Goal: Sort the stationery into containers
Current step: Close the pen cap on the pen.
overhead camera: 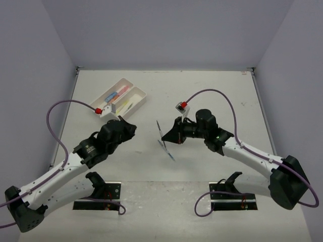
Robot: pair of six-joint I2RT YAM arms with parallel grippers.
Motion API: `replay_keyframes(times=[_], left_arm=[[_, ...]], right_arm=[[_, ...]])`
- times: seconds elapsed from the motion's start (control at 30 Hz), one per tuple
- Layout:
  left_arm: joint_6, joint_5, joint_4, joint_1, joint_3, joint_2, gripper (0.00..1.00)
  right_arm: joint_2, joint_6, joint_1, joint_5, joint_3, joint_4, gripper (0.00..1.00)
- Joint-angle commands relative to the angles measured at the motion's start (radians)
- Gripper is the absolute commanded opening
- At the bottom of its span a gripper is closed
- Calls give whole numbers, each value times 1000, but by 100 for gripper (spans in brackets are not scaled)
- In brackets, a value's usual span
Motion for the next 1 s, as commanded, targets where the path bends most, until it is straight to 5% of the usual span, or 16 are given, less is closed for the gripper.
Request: replay_keyframes(times=[0.0,0.17,0.3,0.97], left_arm=[[412,45,433,5,21,-60,0],[474,278,660,6,29,-73,0],[497,491,849,6,-12,-74,0],[361,627,979,5,-94,-87,0]], right_arm=[[-23,214,90,-83,-92,410,0],[-49,314,167,-33,-175,608,0],[-85,318,228,9,-186,614,0],[-282,176,249,254,-115,277,0]])
